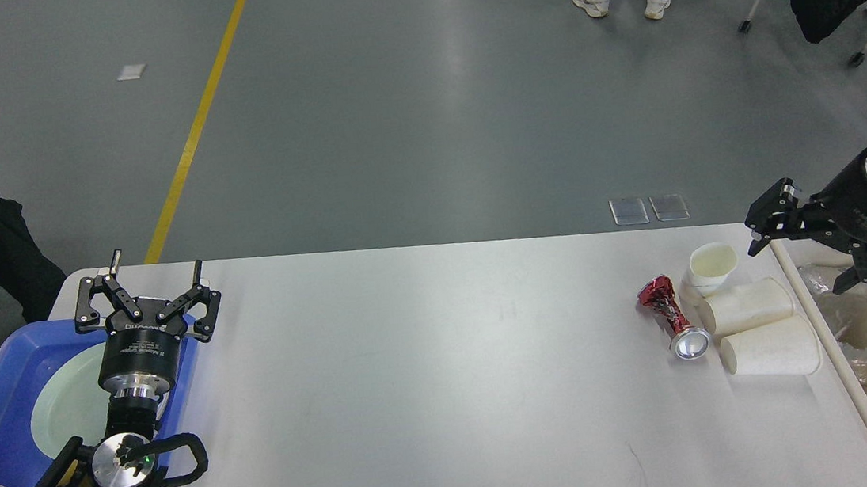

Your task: Tidy desktop

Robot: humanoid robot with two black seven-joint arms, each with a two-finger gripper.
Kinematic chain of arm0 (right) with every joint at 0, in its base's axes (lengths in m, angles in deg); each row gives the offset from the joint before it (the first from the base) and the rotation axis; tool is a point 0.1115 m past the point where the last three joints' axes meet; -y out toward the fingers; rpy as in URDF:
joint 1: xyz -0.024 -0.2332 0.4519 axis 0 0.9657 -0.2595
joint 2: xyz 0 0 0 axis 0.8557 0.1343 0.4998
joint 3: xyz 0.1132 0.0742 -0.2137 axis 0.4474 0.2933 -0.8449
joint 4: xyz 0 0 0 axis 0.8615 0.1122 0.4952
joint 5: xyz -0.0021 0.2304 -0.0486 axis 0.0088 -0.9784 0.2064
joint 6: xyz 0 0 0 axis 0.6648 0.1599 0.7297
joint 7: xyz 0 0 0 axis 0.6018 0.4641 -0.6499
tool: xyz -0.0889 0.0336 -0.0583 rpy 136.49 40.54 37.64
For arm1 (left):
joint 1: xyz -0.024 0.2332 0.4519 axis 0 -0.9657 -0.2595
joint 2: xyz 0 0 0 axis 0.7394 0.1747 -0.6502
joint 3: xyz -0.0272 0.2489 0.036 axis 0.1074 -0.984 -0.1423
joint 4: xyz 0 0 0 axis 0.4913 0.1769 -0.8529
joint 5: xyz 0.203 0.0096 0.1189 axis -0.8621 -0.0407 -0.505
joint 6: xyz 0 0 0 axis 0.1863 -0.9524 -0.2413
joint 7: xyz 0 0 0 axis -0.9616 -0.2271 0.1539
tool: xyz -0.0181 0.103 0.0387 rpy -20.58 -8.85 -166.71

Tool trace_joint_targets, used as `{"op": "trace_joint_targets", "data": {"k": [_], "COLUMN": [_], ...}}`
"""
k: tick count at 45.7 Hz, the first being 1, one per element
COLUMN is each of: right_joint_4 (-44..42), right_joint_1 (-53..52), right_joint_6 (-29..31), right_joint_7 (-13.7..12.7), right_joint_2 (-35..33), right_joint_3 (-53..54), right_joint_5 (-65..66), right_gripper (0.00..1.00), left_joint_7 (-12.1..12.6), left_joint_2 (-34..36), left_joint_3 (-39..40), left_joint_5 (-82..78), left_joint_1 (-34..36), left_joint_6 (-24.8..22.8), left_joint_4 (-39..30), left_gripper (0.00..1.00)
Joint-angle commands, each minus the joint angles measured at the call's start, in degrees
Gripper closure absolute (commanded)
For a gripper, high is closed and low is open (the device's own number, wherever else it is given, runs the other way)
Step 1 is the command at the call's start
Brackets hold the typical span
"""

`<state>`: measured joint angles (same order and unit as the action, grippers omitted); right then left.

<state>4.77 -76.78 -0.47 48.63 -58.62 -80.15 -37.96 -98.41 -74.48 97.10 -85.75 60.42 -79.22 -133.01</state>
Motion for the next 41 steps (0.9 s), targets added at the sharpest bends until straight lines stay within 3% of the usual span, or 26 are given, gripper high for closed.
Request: {"op": "trace_joint_targets", "data": {"k": [1, 3, 14, 41], "right_joint_4": [-1.2, -2.1, -7.5, -26.8], "right_joint_1": [4.8, 7.2, 17.9, 39.0], "right_joint_6": [-4.9, -7.0, -11.1, -16.0], "right_joint_7": [-5.1, -6.1, -5.7, -5.8], "right_joint_2": [0.2, 0.4, 0.5, 1.6], "right_joint_3": [0.7, 0.8, 4.1, 18.2], "right_joint_5": [-10.9, -14.3, -22.6, -24.1], "right_gripper": [0.02, 0.02, 0.00, 0.00], "left_joint_7": [0.0, 0.0, 0.0, 0.0], "left_joint_2": [0.0, 0.1, 0.0, 0.1], "left_joint_3": [0.0, 0.0, 0.0, 0.0], "left_joint_5": [0.0, 0.0, 0.0, 0.0], "left_joint_1": [0.0, 0.0, 0.0, 0.0], "left_joint_6": [0.0, 0.0, 0.0, 0.0], "left_joint_4": [0.0, 0.0, 0.0, 0.0], "left_gripper": [0.04, 0.04, 0.04, 0.04]}}
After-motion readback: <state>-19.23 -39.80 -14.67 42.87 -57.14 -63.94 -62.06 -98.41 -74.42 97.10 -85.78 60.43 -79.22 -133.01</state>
